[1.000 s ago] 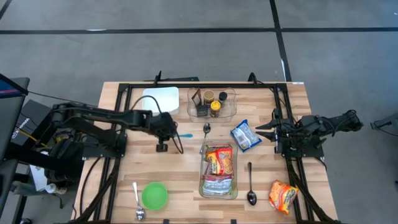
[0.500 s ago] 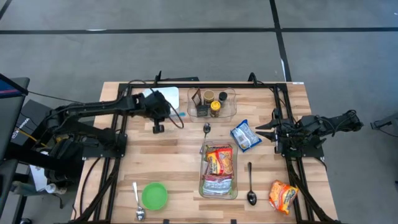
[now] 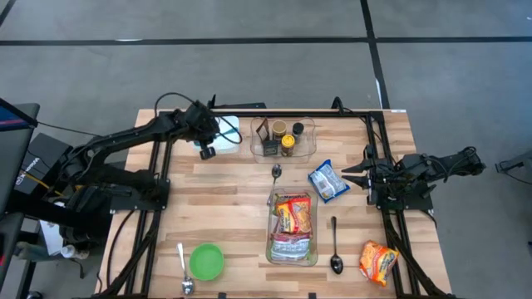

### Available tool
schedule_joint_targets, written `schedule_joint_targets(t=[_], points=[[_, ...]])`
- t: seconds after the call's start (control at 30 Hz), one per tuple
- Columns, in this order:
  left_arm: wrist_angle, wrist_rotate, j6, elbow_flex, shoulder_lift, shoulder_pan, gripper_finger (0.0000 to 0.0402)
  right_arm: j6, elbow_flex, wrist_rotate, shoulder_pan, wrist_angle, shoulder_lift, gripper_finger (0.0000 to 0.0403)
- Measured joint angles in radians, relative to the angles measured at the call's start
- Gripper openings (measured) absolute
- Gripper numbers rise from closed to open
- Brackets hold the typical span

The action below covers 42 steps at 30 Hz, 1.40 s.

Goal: Pick & Place Food Item
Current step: Put the blue spoon into the white bin

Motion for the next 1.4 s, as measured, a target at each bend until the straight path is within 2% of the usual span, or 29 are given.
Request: schedule_joint_targets(t=[0.13, 0.53, 1.1, 1.4], points=[[0.043, 0.039, 0.023, 0.000, 0.028, 0.044, 0.0018, 0.000, 0.000, 0.000, 0.000, 0.000, 0.000, 0.0074], [0.097, 0.045, 0.033, 0.000, 0.152, 0.121, 0.0018, 0.000, 0.000, 0.000, 0.000, 0.000, 0.000, 0.0074], [0.162, 0.057, 0.027, 0.000, 0.271, 0.144, 0.0021, 0.000, 0.000, 0.000, 0.000, 0.000, 0.000, 0.0074], [0.161, 0.058, 0.026, 0.000, 0.276, 0.144, 0.0026, 0.000, 0.000, 0.000, 0.000, 0.000, 0.000, 0.0074]])
